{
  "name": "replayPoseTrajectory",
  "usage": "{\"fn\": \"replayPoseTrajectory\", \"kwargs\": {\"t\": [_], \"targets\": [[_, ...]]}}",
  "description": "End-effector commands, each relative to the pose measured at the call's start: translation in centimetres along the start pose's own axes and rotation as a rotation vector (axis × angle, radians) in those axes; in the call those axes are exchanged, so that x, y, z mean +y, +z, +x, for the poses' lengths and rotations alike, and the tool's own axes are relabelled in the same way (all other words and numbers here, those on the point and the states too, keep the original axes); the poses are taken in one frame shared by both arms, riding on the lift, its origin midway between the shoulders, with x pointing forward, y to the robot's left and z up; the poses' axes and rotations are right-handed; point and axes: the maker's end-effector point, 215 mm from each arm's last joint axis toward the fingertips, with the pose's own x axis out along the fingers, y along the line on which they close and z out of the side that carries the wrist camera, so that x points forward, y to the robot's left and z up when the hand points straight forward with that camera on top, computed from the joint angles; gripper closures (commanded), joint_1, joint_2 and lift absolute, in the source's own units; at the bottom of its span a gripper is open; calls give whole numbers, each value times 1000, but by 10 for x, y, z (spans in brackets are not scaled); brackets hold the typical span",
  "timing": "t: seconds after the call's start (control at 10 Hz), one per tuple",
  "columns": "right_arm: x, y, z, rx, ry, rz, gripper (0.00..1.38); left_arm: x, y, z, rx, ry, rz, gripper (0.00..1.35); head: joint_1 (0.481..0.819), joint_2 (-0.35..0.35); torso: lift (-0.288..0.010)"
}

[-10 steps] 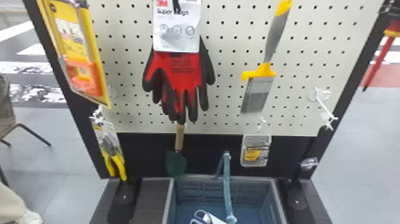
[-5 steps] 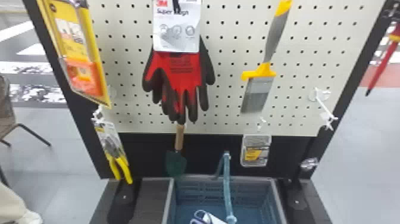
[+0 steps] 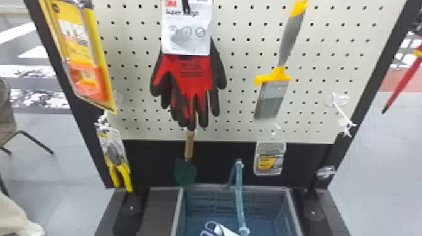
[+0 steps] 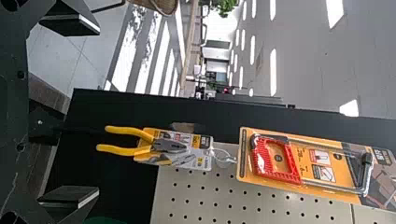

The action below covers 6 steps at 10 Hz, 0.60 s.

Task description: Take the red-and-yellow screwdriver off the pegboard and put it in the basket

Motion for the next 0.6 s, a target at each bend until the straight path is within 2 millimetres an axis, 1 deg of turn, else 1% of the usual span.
{"fn": "replayPoseTrajectory", "kwargs": {"t": [0.0, 0.2, 0.5], "targets": [[3, -7, -6, -59, -19, 51, 1128, -2, 0, 0, 1, -6, -1, 99, 549, 0, -100], [2, -18, -11, -106, -47, 105, 1128, -3, -2, 0, 6, -7, -2, 99, 549, 0, -100], [7, -34, -15, -145, -66, 172, 1128, -4, -2, 1, 5, -12, -4, 99, 549, 0, -100]]}}
